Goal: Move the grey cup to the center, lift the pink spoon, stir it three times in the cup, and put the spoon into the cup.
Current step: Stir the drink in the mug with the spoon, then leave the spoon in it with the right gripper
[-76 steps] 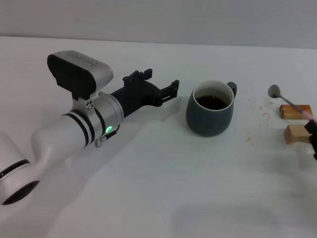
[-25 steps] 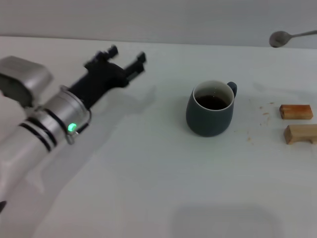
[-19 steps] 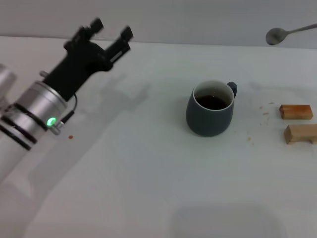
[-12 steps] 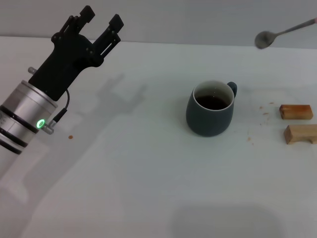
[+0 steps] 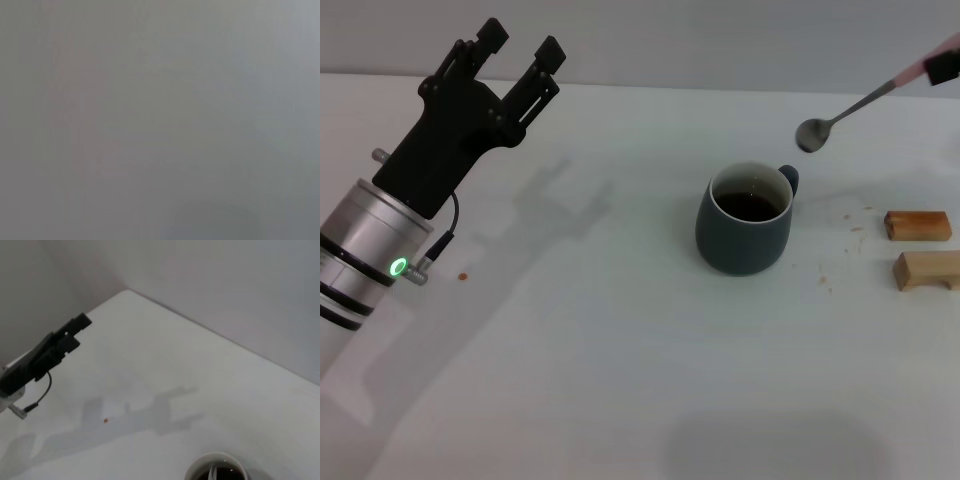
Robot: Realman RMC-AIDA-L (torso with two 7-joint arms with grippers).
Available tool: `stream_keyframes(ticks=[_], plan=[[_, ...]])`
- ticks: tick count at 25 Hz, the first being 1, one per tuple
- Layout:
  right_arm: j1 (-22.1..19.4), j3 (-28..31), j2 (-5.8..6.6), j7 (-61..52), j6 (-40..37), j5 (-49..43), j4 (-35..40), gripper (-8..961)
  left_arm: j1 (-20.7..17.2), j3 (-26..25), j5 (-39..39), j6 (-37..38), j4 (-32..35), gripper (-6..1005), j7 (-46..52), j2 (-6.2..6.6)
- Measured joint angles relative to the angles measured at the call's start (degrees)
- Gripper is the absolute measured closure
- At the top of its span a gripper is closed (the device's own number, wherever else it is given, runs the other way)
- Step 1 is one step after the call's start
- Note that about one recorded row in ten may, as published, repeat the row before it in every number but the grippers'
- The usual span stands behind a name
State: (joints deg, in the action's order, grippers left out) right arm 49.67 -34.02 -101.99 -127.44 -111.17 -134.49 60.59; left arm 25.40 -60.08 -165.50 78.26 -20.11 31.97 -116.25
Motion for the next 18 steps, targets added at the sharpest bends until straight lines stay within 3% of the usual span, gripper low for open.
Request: stream_keyframes(ticks=[11,18], plan=[[2.2,-7.0,-0.16,0.0,5.1,-0.3,-6.0,866,-0.4,1.5,0.0,0.6,0.0,231,0.1,-0.6],[2.0,-10.8,-1.58,0.5,9.8,-0.7,-7.2,866,-0.7,2.2,0.0,0.6,0.1,231,0.3,-0.74]])
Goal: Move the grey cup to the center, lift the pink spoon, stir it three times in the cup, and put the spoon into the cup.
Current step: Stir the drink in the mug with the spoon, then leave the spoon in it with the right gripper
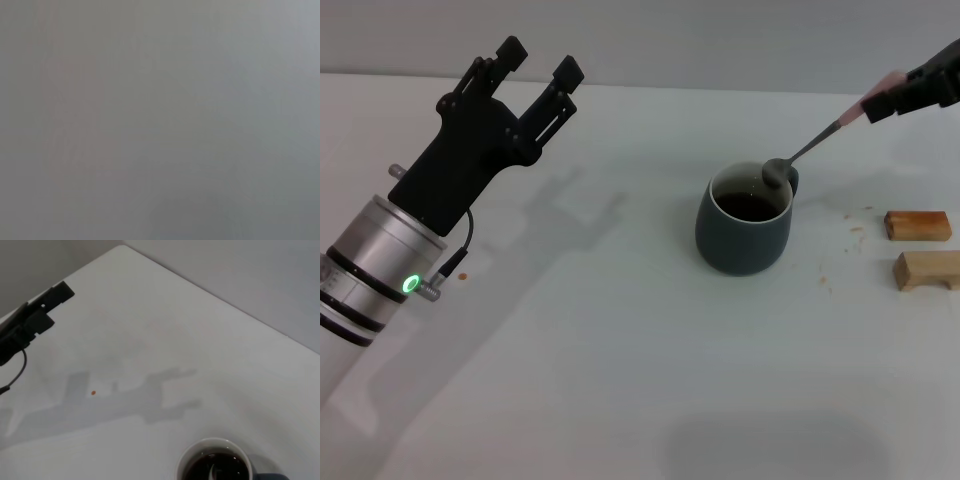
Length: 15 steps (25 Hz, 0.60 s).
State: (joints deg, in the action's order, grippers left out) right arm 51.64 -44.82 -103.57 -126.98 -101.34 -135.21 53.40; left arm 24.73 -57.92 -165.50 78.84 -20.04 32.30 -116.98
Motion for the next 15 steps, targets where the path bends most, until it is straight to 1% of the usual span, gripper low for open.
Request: stream_keyframes(ticks=[9,15], plan=[[-0.2,-0.7,-2.1,1.8,3.2,0.0,-2.9,867,-0.5,0.1,0.0,0.0,0.0,231,0.1,-0.02],[-0.1,-0.8,-2.45,2.4,4.8,0.2,-4.9,867,-0.8,0.1,0.0,0.0,0.0,231,0.3,-0.04]])
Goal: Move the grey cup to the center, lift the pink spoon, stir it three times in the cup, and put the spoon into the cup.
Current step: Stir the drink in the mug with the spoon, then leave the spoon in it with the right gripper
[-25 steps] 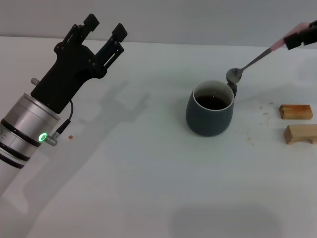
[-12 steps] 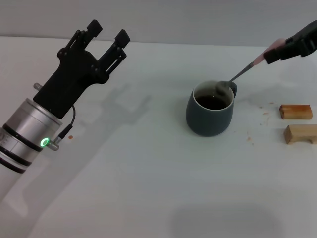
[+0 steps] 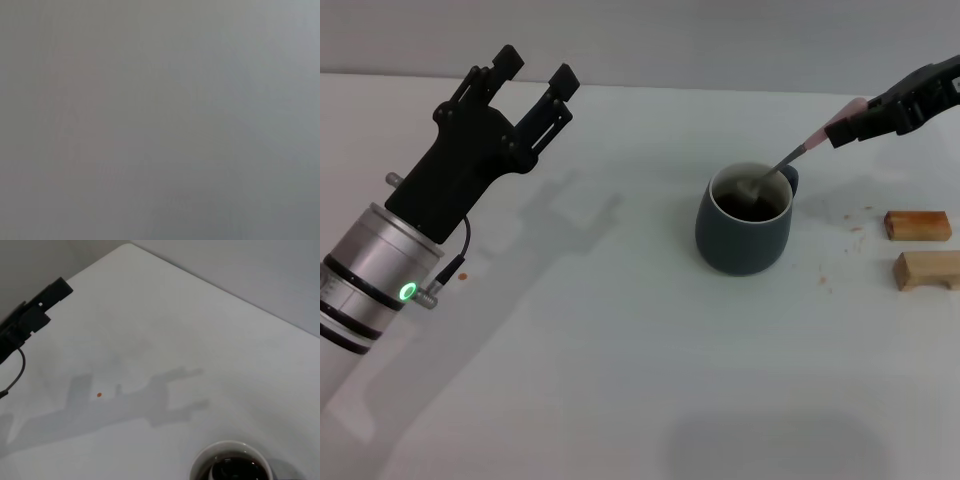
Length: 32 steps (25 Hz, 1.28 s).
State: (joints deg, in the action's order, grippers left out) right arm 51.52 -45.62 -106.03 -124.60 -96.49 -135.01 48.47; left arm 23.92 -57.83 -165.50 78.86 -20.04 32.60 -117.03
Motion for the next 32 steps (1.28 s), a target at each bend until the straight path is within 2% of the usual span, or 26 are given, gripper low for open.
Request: stream_keyframes(ticks=[12,20,28,32], plan=[[-0.2,-1.4,-0.89,0.8,1.5,-0.4,-1.9,866,0.0,0.0,0.0,0.0,0.0,231,0.2,0.17],[-1.0,-1.5,-0.93,0.8,1.6,-1.3,-2.0,866,0.1,0.0,0.0,-0.3,0.1,231,0.4,0.08],[-1.5,-1.4,0.12,0.8,2.7,-1.9,-2.6,867,0.3,0.2,0.0,-0.4,0.1,231,0.4,-0.04],[-1.4,-1.4,0.16,0.8,4.1,-3.1,-2.7,867,0.5,0.6,0.0,-0.4,0.1,231,0.4,-0.13]])
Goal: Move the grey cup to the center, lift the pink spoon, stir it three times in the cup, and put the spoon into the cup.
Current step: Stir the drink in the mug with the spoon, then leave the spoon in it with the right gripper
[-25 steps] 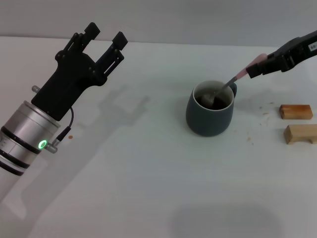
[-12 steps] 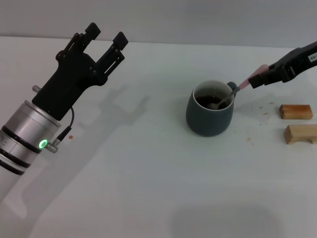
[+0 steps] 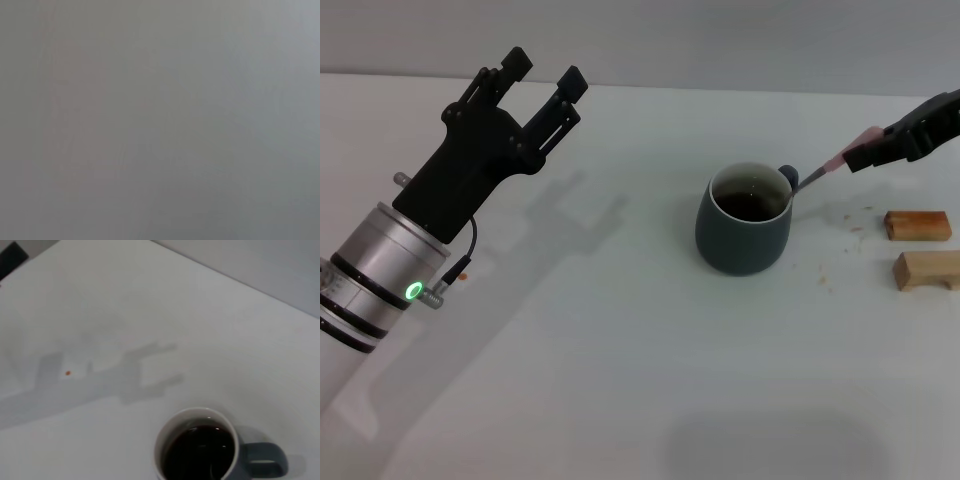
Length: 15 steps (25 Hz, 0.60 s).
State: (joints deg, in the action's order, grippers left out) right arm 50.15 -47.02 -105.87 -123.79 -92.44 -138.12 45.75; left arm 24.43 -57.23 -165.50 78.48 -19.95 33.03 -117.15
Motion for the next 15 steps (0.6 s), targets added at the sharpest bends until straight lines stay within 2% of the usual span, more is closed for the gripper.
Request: stream_keyframes(ticks=[8,15], plan=[[1.5,0.0,0.24,1.2,2.7,-0.4,-2.5,867,0.0,0.0,0.0,0.0,0.0,231,0.1,0.0],[3.2,0.0,-0.6,2.2,3.7,-0.2,-2.9,870,0.1,0.0,0.0,-0.1,0.5,231,0.1,-0.01]])
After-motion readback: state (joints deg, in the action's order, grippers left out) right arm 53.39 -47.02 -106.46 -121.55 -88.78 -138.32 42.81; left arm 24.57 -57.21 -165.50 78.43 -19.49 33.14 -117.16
